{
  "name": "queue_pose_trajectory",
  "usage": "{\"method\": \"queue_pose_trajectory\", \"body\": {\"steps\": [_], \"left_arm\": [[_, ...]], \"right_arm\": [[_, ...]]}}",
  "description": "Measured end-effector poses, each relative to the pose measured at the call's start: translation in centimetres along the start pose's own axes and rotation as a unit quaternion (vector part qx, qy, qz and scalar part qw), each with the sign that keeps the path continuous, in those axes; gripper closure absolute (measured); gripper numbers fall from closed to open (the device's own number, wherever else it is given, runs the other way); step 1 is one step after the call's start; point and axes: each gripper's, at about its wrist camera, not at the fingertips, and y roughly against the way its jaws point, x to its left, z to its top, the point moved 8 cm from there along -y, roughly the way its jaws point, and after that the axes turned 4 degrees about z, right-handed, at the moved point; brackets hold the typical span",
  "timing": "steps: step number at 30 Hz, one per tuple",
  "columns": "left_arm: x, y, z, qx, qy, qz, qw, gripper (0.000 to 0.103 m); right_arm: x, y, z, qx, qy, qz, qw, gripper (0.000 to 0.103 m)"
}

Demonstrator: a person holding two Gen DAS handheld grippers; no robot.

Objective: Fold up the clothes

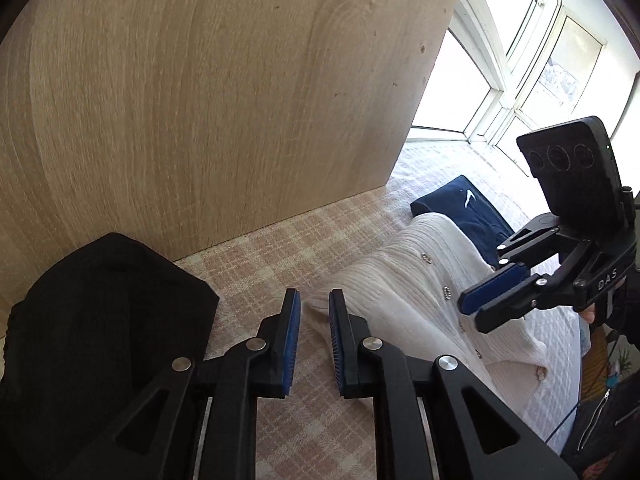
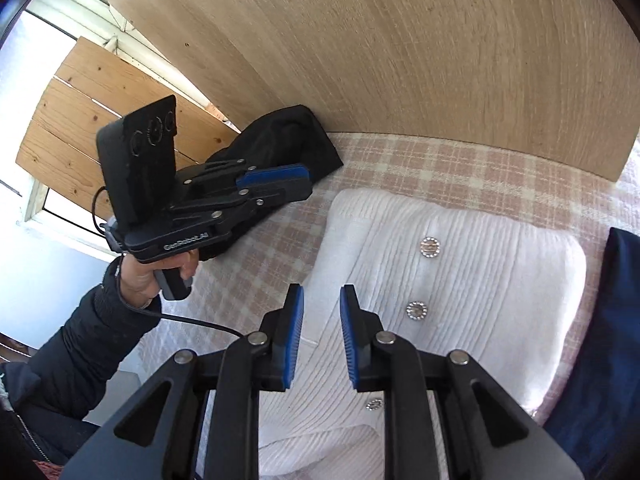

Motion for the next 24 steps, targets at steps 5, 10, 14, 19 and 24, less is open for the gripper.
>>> {"method": "queue_pose_trajectory", "body": {"steps": [5, 10, 14, 19, 24], "left_arm": [[-1.3, -4.6, -2.6, 0.098, -0.028, -0.002, 0.9948, 0.083], [-0.6, -1.5, -1.6, 0.051, -0.005, 0.018, 0.9986, 0.084], [-4.4, -0.1, -2.7, 0.037, -0.033, -0.008, 0.9987, 0.075], [-5.2, -3.8, -6.9, 0.087, 0.012, -0.018, 0.996, 0.072], [-4.1, 1.0, -8.5, 0.052, 0.057, -0.004, 0.997, 0.07]], "right_arm": [[0.2, -4.0, -2.9, 0.05, 0.009, -0.001, 0.999, 0.084], [-0.5, 3.6, -4.0, -0.002, 0.008, -0.026, 1.0, 0.083], [-4.0, 6.2, -6.6, -0.023, -0.04, -0.06, 0.997, 0.067], [-4.5, 3.5, -9.3, -0.013, -0.027, -0.068, 0.997, 0.066], [-2.2, 5.8, -10.4, -0.018, -0.012, -0.062, 0.998, 0.066]]}}
